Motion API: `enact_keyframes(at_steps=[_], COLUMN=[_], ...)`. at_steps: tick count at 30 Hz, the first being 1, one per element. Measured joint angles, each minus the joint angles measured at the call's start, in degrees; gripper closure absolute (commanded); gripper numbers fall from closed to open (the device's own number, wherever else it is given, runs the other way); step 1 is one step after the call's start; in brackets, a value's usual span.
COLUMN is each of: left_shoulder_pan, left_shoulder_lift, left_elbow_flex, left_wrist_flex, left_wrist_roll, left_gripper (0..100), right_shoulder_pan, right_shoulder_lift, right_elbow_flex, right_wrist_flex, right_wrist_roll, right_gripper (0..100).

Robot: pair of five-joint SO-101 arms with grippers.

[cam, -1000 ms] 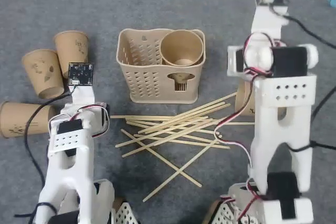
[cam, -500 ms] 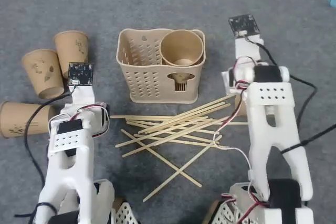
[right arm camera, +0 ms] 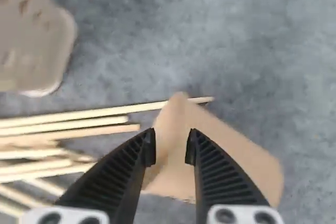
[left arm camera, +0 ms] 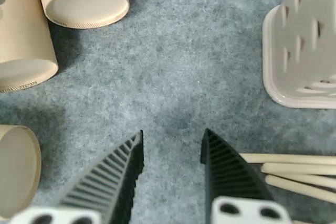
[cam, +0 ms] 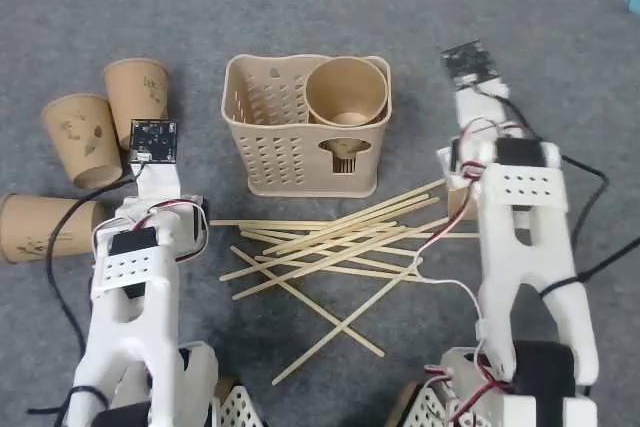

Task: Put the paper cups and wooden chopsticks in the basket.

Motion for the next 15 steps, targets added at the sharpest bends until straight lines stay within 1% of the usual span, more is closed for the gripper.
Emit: enact_keyframes(at_steps=[2, 7, 15], left_shoulder_pan=[0.0, 0.0, 0.0], left_shoulder_lift=[0.0, 0.0, 0.0], left_elbow_flex=[0.0, 0.0, 0.0], left_wrist_flex=[0.0, 0.0, 0.0], left_wrist_roll=[0.0, 0.0, -0.1], left_gripper=[83, 83, 83], right_shoulder_pan=[-2.0, -4.4, -3.0], right_shoulder_lift=[0.0, 0.0, 0.1], right_elbow_flex=[0.0, 0.0, 2.4], right_wrist_flex=[1.4, 2.2, 2.2], right_wrist_roll=[0.2, 0.2, 0.2], right_gripper=[88.6, 99.2, 98.3])
